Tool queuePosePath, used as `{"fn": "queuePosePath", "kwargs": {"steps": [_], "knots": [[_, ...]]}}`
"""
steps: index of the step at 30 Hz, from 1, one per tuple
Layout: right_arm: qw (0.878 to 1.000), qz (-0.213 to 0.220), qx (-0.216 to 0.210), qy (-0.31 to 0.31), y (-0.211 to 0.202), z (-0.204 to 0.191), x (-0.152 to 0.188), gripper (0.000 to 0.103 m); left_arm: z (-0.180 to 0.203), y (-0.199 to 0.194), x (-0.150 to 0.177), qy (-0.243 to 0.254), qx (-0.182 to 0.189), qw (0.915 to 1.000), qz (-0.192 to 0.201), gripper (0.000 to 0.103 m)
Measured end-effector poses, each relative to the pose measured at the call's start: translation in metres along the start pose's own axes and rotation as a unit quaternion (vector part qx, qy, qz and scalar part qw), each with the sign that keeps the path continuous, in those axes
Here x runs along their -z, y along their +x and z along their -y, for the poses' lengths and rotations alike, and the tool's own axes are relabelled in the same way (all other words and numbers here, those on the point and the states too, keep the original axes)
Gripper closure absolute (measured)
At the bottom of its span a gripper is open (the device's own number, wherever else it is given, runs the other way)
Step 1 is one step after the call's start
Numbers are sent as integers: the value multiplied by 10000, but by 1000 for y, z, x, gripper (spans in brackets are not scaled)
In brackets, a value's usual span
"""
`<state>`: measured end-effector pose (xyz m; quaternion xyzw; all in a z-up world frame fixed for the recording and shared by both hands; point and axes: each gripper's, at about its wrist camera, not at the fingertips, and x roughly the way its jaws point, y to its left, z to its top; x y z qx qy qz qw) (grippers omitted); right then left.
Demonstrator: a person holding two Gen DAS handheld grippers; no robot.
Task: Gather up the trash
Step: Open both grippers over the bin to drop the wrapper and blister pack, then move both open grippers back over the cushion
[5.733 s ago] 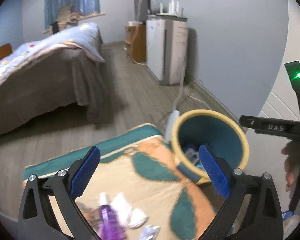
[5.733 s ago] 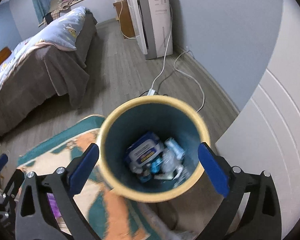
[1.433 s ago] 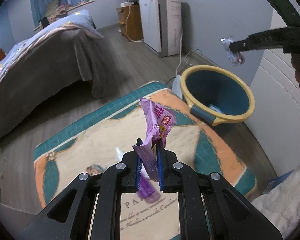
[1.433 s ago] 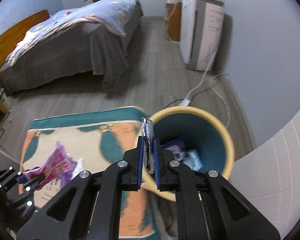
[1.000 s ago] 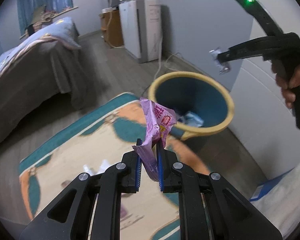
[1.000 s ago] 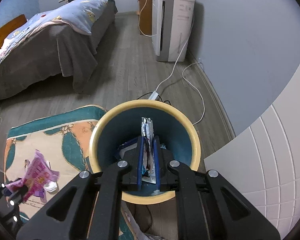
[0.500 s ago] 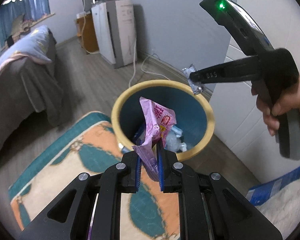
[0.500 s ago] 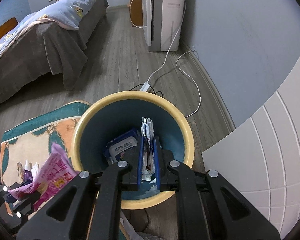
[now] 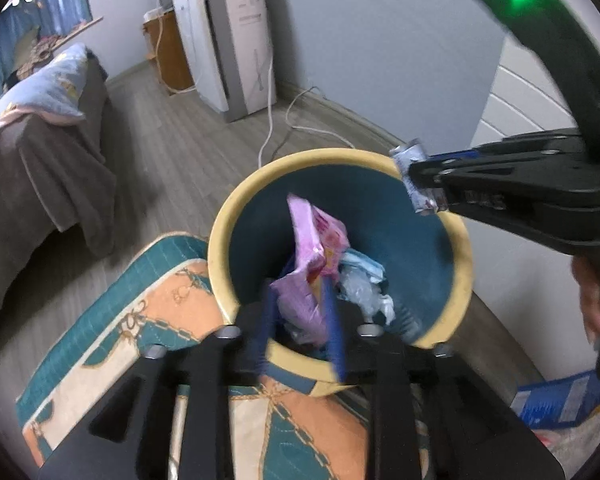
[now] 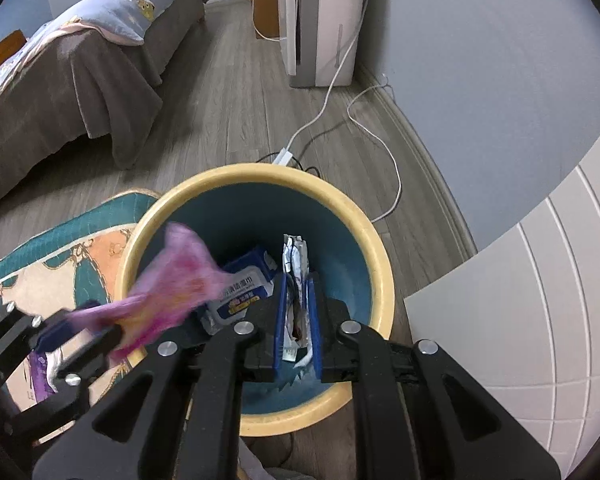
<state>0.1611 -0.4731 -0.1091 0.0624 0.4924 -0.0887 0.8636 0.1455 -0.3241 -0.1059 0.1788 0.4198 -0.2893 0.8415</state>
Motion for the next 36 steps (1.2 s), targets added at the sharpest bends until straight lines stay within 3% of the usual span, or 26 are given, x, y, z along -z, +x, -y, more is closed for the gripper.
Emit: {"fn": "queuePosePath", "kwargs": {"steps": [1,3,5,7,9,12,20,26,31,36], "knots": [[10000,37,-2,-4,-1,0,-1,84,-2,0,0,-34,-5,10000,22,56],[9999,105,-2,-10,-4,0,-2,71,-4,-2,3,-53,-24,10000,60,50],[9999,110,-20,-5,-4,-1,-4,66,-7,-2,7,-80,-55,9999,47,40],[10000,90,-11,9,-4,-1,-5,49,-11,-5,11,-175,-98,9998,53,29],[9999,112,-36,17,-6,-3,-6,22,-17,-10,15,-307,-168,9993,106,17],[9997,226,-110,-10,-13,-8,-9,10,-27,-25,24,-461,-343,9981,208,10],[9987,418,56,-294,-38,-42,-4,6,-76,-82,51,-949,-646,9929,300,8],[9996,112,234,-80,-49,-68,15,6,-123,-145,88,-1272,-1088,9850,423,6],[9997,208,-101,94,-67,-103,26,6,-158,-185,123,-1752,-1378,9736,496,5],[9990,194,-406,-9,-74,-149,47,6,-182,-196,157,-2168,-1601,9620,432,5]]}}
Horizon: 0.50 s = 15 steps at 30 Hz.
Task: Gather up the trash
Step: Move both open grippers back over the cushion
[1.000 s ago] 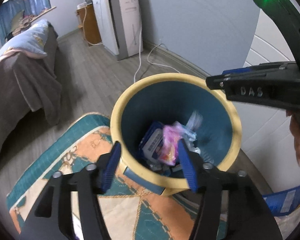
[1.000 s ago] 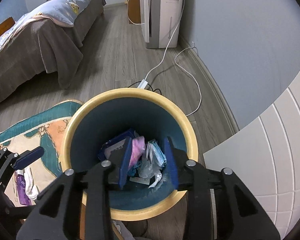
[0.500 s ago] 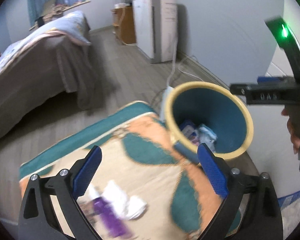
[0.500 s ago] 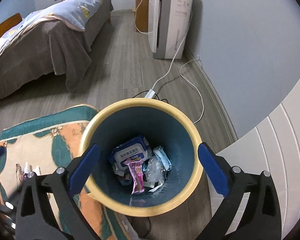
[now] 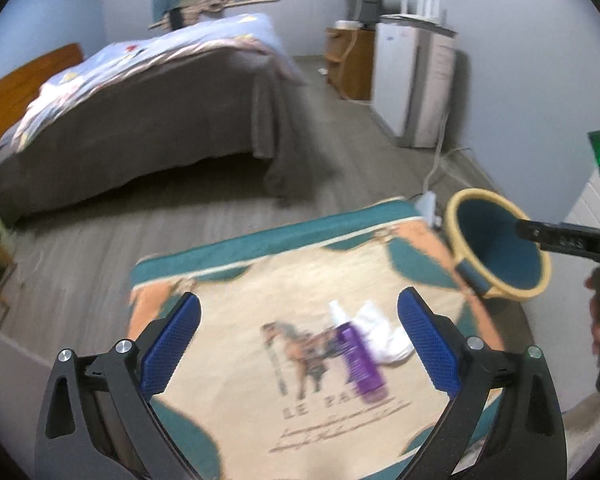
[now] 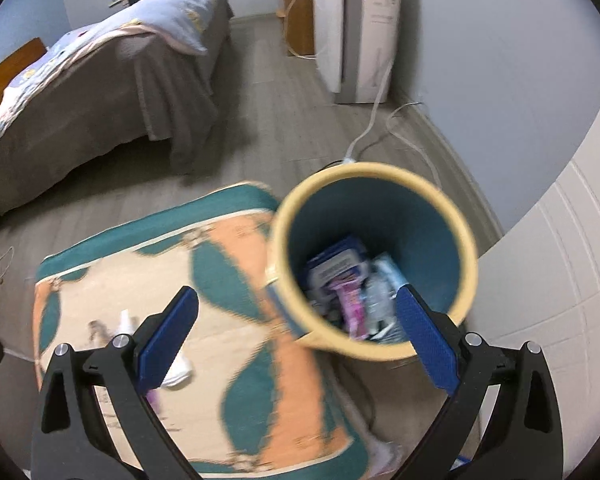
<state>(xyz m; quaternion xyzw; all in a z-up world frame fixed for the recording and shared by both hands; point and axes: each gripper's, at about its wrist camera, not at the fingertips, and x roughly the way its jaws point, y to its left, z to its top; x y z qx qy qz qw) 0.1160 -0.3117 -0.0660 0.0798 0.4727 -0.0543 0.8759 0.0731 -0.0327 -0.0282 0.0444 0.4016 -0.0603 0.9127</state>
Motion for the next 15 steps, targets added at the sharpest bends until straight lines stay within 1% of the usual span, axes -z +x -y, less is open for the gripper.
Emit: {"fn": "queuePosePath", "kwargs": {"steps": [2,3,7,11,13,15], "knots": [[9997,-131,-187,-97,7,-18,6,6,-11,1,7,-52,-96,9999,-10,5],[9994,-204,-201,-187,12,-27,10,6,-16,2,11,-36,-181,9998,-18,5],[9970,-354,10,-686,30,-61,23,6,-33,7,18,64,-415,9991,-90,5],[9929,-567,60,-1040,49,-84,37,6,-47,19,25,97,-524,9983,-237,5],[9907,-689,87,-1173,60,-94,44,6,-52,24,26,56,-551,9979,-338,5],[9886,-740,150,-1301,67,-102,50,6,-59,27,28,-104,-479,9980,-410,5]]}}
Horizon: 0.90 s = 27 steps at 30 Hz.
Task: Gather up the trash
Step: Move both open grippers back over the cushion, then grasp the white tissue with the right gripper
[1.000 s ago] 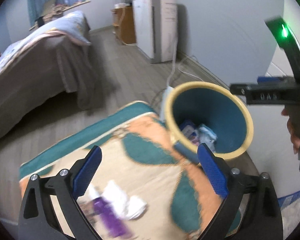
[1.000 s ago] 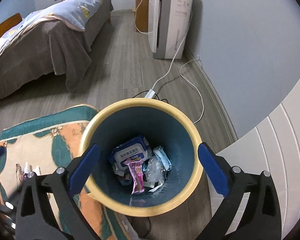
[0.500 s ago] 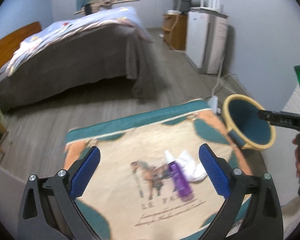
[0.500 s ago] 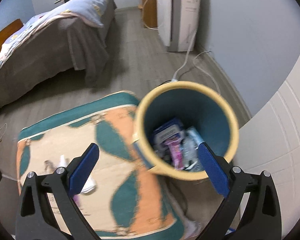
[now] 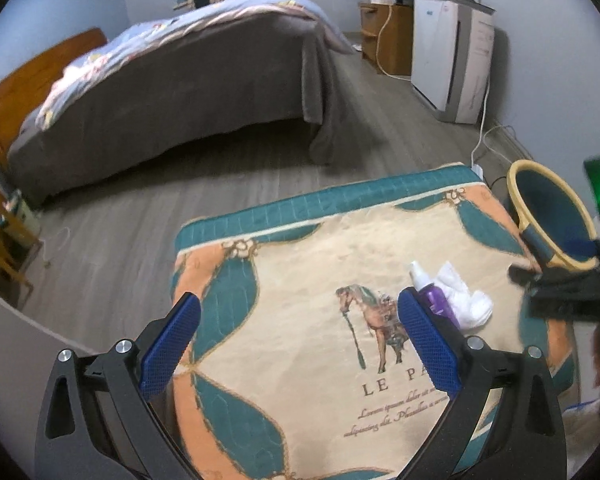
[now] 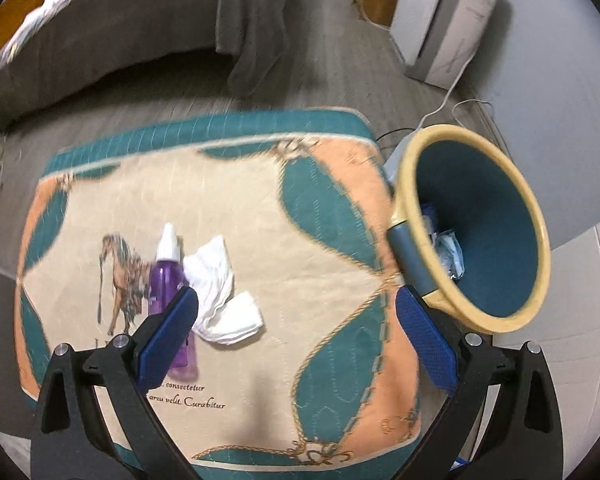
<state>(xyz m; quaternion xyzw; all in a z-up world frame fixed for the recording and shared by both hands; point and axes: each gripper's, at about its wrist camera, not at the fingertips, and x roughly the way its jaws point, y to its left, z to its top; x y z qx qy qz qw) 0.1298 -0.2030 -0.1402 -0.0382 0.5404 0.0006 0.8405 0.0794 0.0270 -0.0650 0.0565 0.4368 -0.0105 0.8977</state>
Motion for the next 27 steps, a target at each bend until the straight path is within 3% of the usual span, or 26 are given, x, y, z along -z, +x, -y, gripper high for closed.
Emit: {"fn": "queuePosePath", "kwargs": {"steps": [6,9,15,20,22,23,24,27], "knots": [[9995,-236,-84,-199,21,-12,4,8,1,14,4,-55,30,9997,-248,5],[9987,-376,-277,-208,31,-16,5,20,5,14,1,59,7,9997,-220,5],[9938,-747,-815,-109,53,-26,8,58,5,20,-4,-78,203,9994,-281,5],[9884,-959,-1174,32,68,-30,9,65,8,27,-4,-28,185,9991,-369,5],[9879,-963,-1215,33,70,-29,9,74,9,29,-3,-5,181,9991,-392,5],[9866,-993,-1291,56,71,-28,8,89,10,30,-3,27,181,9990,-406,5],[9851,-1031,-1375,114,72,-25,6,94,11,31,-2,45,182,9990,-417,5],[9838,-1051,-1438,207,68,-17,4,98,17,35,0,116,206,9985,-485,5]]}}
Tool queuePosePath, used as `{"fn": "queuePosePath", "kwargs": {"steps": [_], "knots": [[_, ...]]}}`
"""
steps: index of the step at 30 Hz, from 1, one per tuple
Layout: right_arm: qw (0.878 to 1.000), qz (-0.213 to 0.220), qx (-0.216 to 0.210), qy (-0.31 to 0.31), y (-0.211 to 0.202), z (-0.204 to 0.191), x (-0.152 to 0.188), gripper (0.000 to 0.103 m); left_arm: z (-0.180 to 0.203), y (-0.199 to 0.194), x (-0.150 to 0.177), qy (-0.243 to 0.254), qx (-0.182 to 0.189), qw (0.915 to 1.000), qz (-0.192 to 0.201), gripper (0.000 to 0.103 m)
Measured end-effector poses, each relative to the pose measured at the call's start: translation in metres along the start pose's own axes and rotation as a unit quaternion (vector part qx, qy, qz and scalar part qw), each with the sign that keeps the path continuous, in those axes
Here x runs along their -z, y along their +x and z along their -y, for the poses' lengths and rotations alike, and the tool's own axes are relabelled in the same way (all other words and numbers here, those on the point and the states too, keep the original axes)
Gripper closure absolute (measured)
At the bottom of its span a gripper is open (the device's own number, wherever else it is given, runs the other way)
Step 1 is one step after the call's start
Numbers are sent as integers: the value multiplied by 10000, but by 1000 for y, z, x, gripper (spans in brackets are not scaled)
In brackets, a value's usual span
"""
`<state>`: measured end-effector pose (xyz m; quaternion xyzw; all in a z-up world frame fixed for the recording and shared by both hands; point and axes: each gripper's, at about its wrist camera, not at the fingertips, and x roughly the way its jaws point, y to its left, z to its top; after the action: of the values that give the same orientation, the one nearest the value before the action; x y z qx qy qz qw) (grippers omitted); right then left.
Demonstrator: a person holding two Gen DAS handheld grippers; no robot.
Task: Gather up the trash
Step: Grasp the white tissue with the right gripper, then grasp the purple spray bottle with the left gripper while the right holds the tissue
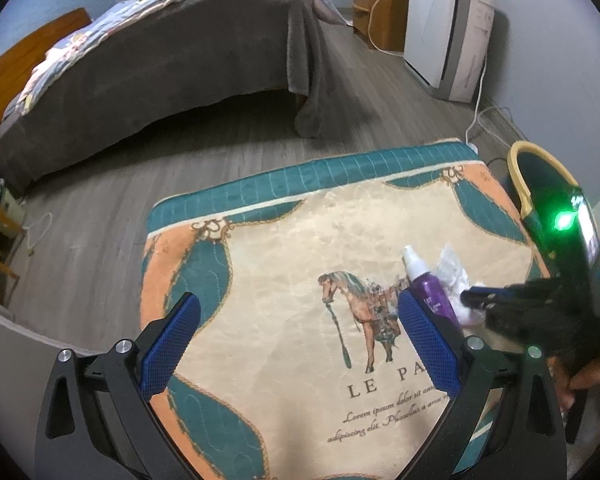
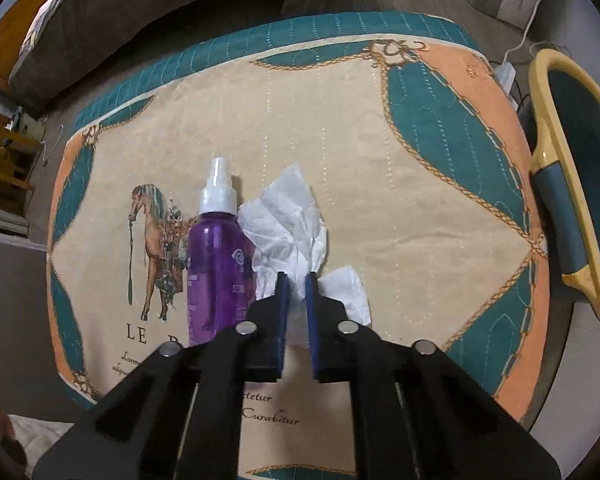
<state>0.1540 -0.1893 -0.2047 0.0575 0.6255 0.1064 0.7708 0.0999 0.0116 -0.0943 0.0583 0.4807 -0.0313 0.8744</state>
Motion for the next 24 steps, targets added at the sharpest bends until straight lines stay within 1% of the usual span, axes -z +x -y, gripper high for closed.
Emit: {"fn": "queuePosePath", "kwargs": {"steps": [5,7,10,12,14,15,16,17,18,19,21,23,24], "knots": [[9996,21,286,-51,-27,16,-6,99,12,4,1,126,79,9999,-40,5],[9991,148,388,-119,-45,26,-8,99,19,7,1,180,141,9997,-50,5],[9965,353,680,-322,-66,37,-13,99,38,18,4,357,366,9986,-159,5],[9969,430,629,-173,-71,49,-12,99,55,28,8,517,527,9970,-238,6],[9982,447,371,148,-70,64,-13,99,69,37,11,661,651,9952,-325,8],[9982,447,327,234,-70,69,-15,99,76,42,13,727,686,9943,-377,9],[9981,452,322,286,-70,72,-16,99,81,47,14,755,723,9936,-416,11],[9979,459,329,318,-68,75,-16,99,86,52,15,756,795,9929,-468,19],[9977,461,339,357,-67,78,-18,99,90,58,15,730,868,9921,-540,24],[9976,458,325,399,-66,80,-19,99,93,62,15,702,929,9913,-606,32],[9975,454,283,468,-64,87,-22,99,98,72,17,682,1023,9899,-708,37],[9976,442,265,463,-62,88,-23,99,102,78,20,735,972,9896,-758,44],[9977,428,269,445,-60,87,-23,99,104,82,22,758,948,9894,-797,45]]}}
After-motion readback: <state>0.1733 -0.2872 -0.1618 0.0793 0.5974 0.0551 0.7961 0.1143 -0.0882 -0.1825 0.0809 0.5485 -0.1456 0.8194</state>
